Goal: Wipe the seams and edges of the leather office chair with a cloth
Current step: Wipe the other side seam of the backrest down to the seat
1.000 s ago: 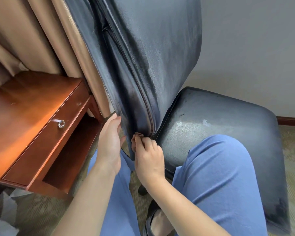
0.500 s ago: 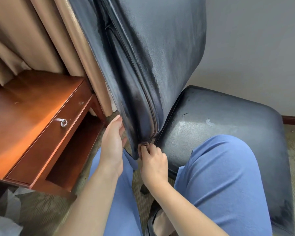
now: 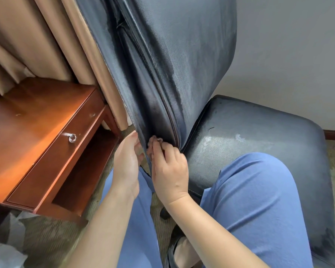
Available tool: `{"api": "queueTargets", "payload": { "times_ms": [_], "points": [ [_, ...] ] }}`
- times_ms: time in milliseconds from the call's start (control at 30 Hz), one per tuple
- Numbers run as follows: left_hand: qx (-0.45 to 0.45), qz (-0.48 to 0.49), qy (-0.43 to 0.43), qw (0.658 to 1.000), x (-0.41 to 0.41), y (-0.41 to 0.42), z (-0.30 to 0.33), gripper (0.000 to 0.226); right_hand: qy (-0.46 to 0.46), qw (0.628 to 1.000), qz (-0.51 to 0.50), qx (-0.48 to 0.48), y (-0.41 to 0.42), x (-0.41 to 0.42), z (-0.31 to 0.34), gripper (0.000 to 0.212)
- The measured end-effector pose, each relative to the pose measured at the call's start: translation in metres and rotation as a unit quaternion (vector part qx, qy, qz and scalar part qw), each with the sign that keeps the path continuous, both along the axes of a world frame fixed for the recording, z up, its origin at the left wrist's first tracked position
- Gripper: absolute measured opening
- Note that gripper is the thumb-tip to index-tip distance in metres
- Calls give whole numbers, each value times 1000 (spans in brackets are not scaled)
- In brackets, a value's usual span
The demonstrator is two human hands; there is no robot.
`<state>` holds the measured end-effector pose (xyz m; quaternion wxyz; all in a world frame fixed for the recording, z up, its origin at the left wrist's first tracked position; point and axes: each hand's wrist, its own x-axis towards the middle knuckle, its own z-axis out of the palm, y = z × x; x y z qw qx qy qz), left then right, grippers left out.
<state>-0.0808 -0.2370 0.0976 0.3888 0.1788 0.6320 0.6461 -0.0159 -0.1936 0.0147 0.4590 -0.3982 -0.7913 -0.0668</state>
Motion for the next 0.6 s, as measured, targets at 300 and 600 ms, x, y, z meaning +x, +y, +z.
{"api": "queueTargets", "payload": {
  "times_ms": [300,600],
  "points": [
    [-6,11,-14,1000,-2,2,-2,27,-80,977,-10,-197,-9,16,-53,21],
    [3,1,-13,1000,-1,4,-6,33,76,993,25,-84,-8,-8,-1,37]
  ]
}}
